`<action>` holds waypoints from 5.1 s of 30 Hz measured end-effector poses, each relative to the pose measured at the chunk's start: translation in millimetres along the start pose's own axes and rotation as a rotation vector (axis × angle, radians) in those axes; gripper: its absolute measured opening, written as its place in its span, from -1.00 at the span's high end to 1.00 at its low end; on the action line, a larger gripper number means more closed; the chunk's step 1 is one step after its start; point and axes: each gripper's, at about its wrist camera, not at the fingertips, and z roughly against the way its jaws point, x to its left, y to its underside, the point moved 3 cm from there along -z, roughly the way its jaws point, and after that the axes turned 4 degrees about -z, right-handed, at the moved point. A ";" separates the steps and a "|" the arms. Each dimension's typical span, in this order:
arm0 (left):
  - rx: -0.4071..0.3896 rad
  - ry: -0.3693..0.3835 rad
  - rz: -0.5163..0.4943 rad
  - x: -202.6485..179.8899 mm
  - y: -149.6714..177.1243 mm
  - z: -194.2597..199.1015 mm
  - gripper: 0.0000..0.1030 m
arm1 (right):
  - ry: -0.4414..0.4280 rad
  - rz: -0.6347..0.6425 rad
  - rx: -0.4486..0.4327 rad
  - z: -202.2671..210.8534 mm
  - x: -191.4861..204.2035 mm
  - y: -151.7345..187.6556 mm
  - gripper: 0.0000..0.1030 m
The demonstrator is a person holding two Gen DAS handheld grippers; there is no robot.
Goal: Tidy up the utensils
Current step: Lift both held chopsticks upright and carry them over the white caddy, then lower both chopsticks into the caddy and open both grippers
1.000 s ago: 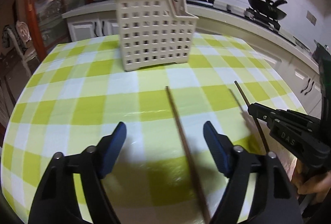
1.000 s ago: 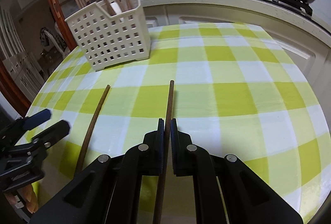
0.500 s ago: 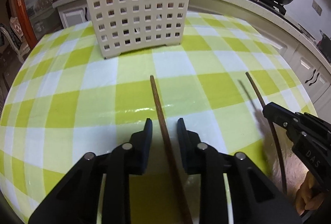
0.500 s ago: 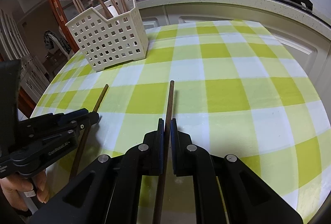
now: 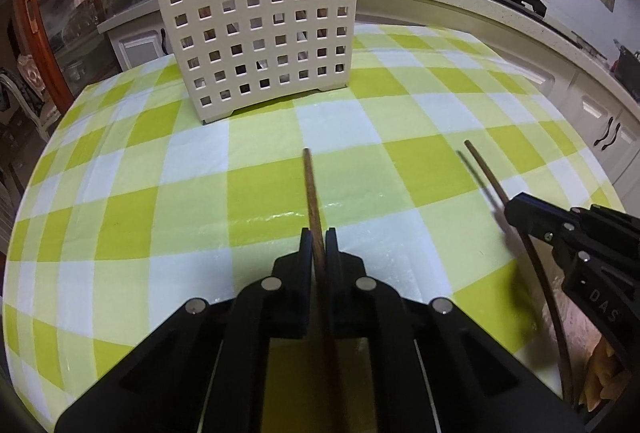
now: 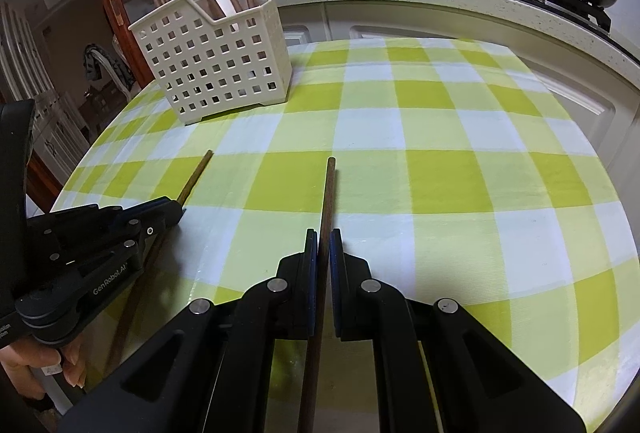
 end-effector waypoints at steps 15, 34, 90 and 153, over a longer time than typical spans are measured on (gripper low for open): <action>-0.072 0.050 0.038 13.1 0.2 38.3 0.89 | 0.023 0.053 0.016 5.4 7.0 -2.4 0.85; -0.096 0.077 0.057 21.7 10.6 47.0 0.89 | 0.111 0.173 0.078 -6.9 20.2 5.6 0.85; -0.422 0.001 0.013 21.2 -11.4 181.2 0.89 | -0.159 0.167 -0.397 135.8 58.5 -32.6 0.86; -0.540 0.004 0.003 45.9 -95.5 211.1 0.89 | -0.142 0.238 -0.460 124.1 88.5 -142.6 0.87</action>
